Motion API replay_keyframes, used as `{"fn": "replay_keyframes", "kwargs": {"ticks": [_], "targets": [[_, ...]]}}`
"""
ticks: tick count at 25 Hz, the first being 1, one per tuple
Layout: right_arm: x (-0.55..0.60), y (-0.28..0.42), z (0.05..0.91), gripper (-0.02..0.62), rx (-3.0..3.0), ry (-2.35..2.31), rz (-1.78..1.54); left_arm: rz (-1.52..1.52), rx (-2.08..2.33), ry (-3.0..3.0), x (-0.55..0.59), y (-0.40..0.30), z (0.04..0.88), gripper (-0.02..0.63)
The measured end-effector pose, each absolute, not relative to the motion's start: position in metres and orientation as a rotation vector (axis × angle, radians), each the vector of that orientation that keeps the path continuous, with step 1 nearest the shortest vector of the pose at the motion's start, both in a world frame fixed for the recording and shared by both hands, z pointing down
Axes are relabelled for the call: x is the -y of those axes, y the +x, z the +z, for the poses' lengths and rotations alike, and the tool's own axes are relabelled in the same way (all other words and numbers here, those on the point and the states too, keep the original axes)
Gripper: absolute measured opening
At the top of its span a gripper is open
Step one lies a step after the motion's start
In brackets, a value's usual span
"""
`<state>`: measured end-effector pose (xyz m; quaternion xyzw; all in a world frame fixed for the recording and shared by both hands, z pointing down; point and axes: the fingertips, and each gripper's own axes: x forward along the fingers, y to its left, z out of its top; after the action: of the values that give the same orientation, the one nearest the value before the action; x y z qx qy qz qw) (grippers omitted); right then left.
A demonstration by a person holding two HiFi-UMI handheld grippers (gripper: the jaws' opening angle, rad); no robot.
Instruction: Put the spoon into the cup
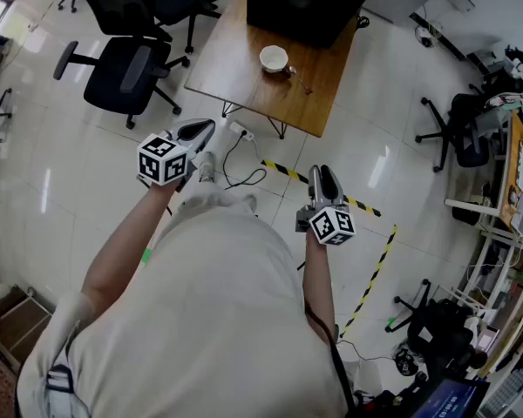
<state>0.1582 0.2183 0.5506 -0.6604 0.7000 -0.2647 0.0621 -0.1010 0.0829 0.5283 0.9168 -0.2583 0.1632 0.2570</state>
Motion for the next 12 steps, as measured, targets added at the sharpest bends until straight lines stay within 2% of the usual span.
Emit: {"fn": "replay_keyframes", "kwargs": {"ticks": [12], "targets": [[-0.259,0.173,0.553,0.1,-2.126,-2.005,-0.735,0.411,0.748,2.51,-0.12,-0.109,0.52,0.003]]}}
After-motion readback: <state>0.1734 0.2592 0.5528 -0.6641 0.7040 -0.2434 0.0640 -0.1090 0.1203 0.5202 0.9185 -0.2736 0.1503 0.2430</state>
